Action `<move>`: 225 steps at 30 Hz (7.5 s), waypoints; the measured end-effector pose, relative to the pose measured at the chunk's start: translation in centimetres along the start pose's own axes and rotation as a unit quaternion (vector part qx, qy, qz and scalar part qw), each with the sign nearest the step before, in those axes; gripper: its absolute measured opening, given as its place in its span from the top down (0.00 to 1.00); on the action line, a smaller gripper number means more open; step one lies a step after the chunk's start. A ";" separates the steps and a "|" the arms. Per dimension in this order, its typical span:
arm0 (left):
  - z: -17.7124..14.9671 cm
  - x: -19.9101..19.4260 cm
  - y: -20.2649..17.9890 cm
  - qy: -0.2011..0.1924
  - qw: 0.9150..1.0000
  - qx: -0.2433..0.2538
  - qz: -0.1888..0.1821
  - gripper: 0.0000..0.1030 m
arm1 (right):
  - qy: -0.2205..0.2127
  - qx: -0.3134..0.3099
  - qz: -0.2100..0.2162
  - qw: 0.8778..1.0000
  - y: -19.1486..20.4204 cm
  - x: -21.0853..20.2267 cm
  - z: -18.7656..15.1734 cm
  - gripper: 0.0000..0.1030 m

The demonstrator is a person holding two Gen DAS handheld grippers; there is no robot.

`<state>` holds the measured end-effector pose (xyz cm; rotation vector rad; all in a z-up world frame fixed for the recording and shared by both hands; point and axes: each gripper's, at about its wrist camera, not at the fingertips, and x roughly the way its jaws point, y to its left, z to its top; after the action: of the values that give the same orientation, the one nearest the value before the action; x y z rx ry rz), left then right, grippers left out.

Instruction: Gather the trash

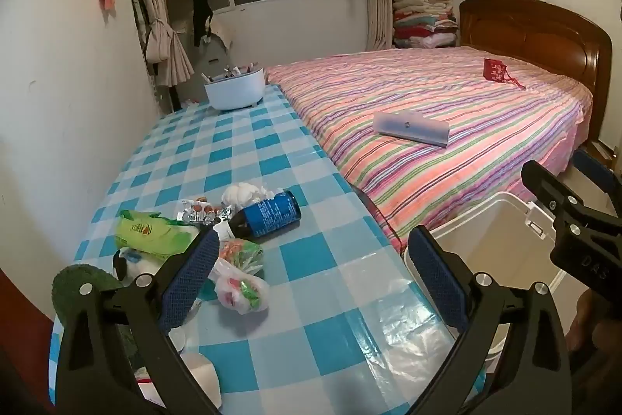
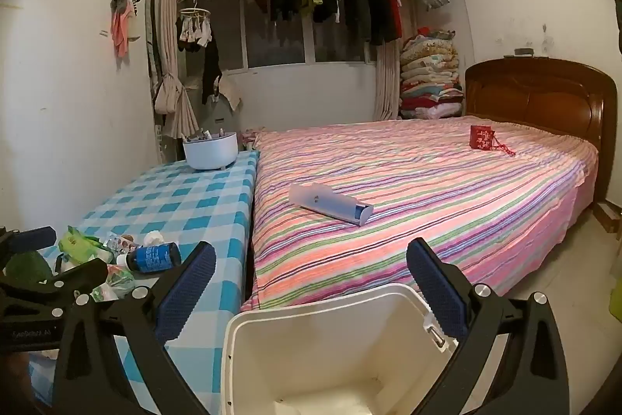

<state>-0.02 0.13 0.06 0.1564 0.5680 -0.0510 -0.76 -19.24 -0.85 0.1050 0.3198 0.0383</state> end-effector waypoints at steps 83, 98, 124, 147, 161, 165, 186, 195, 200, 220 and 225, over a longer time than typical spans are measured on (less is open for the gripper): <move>0.3 -6.7 11.6 -0.034 0.991 -0.100 0.084 0.06 | 0.036 -0.030 0.077 0.996 6.7 1.9 -1.0 0.07; -0.5 -7.1 19.0 -0.004 0.985 -0.145 0.096 0.06 | 0.049 -0.042 0.129 0.990 9.1 2.2 -1.1 0.07; -4.9 -4.4 27.0 0.080 0.970 -0.227 0.016 0.06 | 0.268 -0.140 0.260 0.917 23.6 13.8 -4.0 0.07; -5.1 -2.1 24.7 0.112 0.978 -0.177 -0.002 0.06 | 0.240 -0.125 0.302 0.914 23.1 12.1 -3.2 0.54; -5.2 1.1 24.4 0.116 0.977 -0.178 0.028 0.33 | 0.232 -0.079 0.298 0.923 20.2 12.2 -2.3 0.54; -5.2 1.0 25.0 0.108 0.974 -0.196 0.024 0.39 | 0.222 -0.061 0.291 0.928 19.1 12.5 -1.6 0.54; -1.8 -1.7 23.5 0.032 0.973 -0.228 0.009 0.43 | 0.159 -0.043 0.254 0.953 13.9 10.3 0.7 0.54; 0.4 -0.9 18.8 0.028 0.980 -0.194 -0.031 0.42 | 0.144 -0.035 0.224 0.963 10.1 9.2 1.1 0.54; 1.4 -0.7 15.8 0.027 0.983 -0.173 -0.059 0.42 | 0.140 -0.026 0.207 0.968 8.1 8.7 1.2 0.54; 3.9 -0.2 4.9 0.033 0.983 -0.090 -0.158 0.42 | 0.126 0.006 0.114 0.985 0.1 5.4 0.4 0.54; 3.9 -0.1 2.9 0.039 0.982 -0.072 -0.173 0.42 | 0.119 0.015 0.069 0.990 -2.4 3.8 -0.9 0.49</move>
<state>2.30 2.34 3.74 -0.0840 0.6693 -0.3410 2.66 -21.36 -3.12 0.1535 0.5508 0.1834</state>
